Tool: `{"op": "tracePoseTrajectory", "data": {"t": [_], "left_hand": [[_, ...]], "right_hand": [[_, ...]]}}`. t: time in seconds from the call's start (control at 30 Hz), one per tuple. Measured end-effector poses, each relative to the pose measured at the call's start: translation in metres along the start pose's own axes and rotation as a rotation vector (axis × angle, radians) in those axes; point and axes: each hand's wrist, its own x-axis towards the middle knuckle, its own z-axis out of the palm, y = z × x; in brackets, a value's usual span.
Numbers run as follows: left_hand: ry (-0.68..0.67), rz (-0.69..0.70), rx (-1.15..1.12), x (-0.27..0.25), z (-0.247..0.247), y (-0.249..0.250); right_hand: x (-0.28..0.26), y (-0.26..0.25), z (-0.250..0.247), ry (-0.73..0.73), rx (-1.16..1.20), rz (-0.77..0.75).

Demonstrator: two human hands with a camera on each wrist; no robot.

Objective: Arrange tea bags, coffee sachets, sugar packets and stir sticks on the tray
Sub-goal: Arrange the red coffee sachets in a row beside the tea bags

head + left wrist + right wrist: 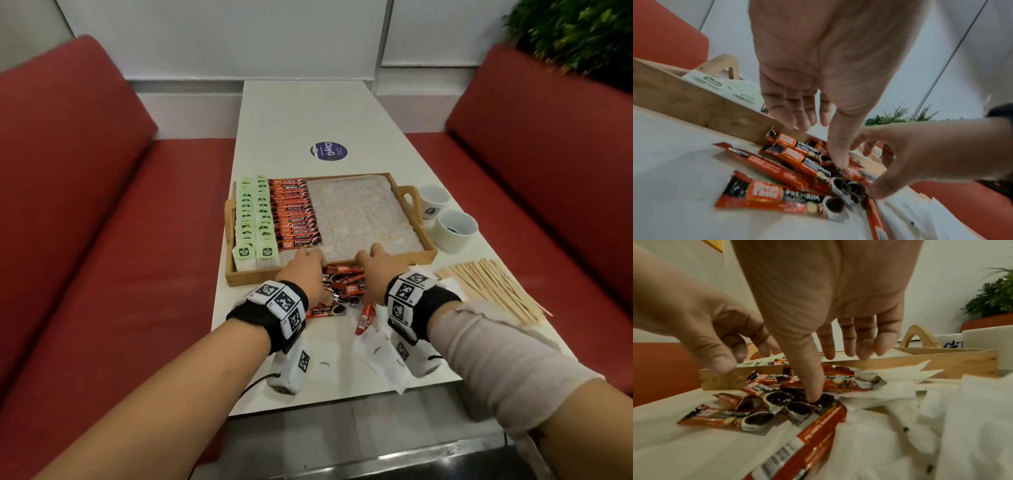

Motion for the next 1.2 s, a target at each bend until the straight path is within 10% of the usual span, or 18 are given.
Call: {"op": "tracePoseTrajectory", "data": {"t": [1.2], "left_hand": [[0.03, -0.039, 0.185, -0.01, 0.032, -0.014]], "right_hand": [[0.012, -0.02, 0.021, 0.002, -0.041, -0.128]]}}
